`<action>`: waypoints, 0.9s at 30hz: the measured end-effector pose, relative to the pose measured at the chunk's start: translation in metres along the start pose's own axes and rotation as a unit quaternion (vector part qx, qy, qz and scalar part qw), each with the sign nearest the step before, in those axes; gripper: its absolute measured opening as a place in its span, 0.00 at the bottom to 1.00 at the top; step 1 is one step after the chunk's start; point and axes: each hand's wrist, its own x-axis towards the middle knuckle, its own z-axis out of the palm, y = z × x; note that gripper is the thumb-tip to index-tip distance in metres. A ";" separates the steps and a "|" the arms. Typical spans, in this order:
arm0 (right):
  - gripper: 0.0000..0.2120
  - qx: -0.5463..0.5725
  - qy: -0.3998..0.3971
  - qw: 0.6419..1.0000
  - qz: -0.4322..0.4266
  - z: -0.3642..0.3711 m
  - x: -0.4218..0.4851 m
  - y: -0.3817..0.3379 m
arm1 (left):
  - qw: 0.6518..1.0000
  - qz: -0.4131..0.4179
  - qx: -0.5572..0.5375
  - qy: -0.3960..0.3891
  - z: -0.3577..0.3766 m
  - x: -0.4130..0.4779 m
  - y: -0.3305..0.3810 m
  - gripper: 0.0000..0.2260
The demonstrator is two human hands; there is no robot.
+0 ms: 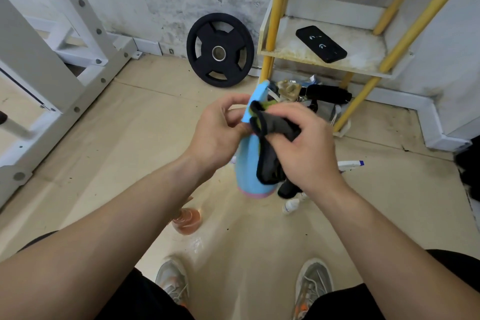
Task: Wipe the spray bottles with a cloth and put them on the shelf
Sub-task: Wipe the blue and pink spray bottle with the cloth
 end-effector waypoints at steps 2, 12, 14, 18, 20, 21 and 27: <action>0.12 0.039 -0.056 0.997 0.043 -0.001 -0.001 -0.002 | 0.999 -0.007 -0.033 0.015 -0.007 0.003 0.002 0.15; 0.05 -0.045 0.073 0.996 0.006 0.000 0.001 -0.003 | 0.995 -0.030 -0.079 -0.061 -0.002 -0.002 0.001 0.18; 0.06 -0.075 0.046 0.996 0.001 0.005 -0.003 -0.001 | 0.995 -0.036 -0.078 -0.045 -0.002 -0.003 0.002 0.18; 0.04 -0.070 -0.043 0.996 0.038 -0.001 0.001 0.003 | 0.995 -0.058 -0.081 0.004 -0.008 -0.004 0.007 0.18; 0.02 -0.077 -0.111 0.989 0.067 -0.009 0.006 0.006 | 0.995 -0.067 -0.066 0.027 -0.009 -0.005 0.009 0.20; 0.02 -0.073 -0.128 0.986 0.081 -0.013 0.008 0.008 | 0.995 -0.068 -0.057 0.036 -0.009 -0.005 0.009 0.22; 0.08 0.081 -0.096 0.976 0.177 -0.018 0.009 0.011 | 0.994 -0.102 -0.019 0.027 -0.010 0.002 0.006 0.41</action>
